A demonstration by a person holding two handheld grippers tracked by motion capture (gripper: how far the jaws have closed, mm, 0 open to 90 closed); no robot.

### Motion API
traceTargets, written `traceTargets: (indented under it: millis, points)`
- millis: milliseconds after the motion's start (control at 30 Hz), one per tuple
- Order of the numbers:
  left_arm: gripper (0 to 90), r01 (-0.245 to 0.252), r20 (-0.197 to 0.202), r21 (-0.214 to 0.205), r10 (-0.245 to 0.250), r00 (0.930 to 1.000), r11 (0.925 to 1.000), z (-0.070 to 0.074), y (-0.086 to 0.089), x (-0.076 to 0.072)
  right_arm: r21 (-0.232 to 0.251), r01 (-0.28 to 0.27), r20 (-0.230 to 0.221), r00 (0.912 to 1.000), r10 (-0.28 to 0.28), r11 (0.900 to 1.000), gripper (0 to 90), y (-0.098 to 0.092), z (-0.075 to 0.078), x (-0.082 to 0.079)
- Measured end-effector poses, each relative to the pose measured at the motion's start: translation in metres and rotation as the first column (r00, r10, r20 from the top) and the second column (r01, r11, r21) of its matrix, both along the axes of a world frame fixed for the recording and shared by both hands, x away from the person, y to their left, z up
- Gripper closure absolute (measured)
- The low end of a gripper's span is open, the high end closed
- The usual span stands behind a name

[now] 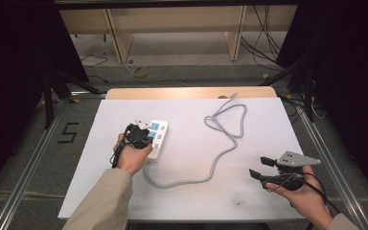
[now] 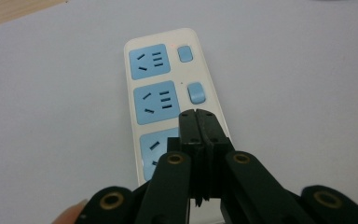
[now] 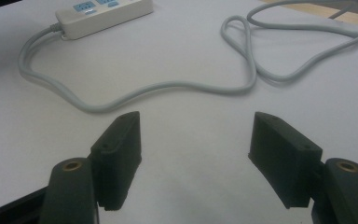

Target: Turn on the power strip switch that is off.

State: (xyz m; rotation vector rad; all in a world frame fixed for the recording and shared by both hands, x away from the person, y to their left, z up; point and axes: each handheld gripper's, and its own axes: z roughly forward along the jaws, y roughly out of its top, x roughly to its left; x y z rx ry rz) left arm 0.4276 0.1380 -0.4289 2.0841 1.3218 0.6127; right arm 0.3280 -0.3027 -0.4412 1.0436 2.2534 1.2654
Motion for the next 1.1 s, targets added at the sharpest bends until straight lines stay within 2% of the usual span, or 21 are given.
traceTargets:
  millis: [567,1100]
  points:
    - [89.8,-0.025,-0.010,-0.008,0.024,0.9997,0.9997,0.004,0.005,0.012,-0.003,0.002,-0.002,1.0000,-0.002,1.0000,34.1,0.000,0.000,0.000]
    - [89.8,-0.021,-0.027,0.016,0.021,0.9994,0.9996,0.008,0.001,0.025,-0.002,0.003,-0.003,1.0000,-0.003,1.0000,34.1,0.000,0.000,0.001]
